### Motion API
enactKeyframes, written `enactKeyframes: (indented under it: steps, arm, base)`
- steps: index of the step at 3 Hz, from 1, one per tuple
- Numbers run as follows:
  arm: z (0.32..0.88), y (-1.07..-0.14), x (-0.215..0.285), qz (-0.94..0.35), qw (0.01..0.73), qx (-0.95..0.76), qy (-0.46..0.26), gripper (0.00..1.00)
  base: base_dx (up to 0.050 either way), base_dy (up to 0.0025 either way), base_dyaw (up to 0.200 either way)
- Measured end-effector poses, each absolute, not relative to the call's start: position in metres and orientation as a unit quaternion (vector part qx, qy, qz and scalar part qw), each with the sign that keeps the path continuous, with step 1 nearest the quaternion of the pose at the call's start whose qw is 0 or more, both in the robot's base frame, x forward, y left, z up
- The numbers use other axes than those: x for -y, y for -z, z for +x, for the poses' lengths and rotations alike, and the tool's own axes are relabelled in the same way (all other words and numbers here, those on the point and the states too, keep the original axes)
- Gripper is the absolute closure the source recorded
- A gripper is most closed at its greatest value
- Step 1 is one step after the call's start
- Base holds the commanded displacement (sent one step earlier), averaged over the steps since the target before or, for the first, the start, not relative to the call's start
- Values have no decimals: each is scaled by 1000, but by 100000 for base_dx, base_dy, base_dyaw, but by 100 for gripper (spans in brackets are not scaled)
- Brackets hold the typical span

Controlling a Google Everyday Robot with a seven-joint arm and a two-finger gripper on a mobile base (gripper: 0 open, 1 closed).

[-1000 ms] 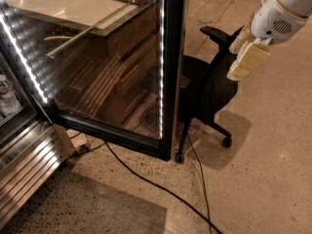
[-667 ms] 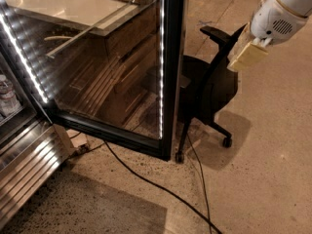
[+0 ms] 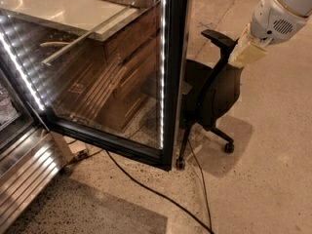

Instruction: Close right fridge door

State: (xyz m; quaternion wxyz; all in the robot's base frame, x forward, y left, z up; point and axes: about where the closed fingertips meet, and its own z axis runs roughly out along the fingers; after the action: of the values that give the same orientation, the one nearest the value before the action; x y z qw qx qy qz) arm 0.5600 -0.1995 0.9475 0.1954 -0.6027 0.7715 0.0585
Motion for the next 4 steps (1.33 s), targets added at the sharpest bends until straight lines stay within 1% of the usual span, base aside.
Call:
enactKeyframes:
  steps: [1,2,3,4]
  arm:
    - [560,-948,199,-603,195,-771,-59,100]
    - [560,-948,199,-603,195,-771,-59,100]
    - [560,-948,199,-603,195,-771,-59,100]
    - [560,-948,199,-603,195,-771,-59,100]
  base:
    - [4852,-4,93]
    - [-2535,-224,17249]
    - [-3801,-226,12659]
    - [-2784,-164,12409]
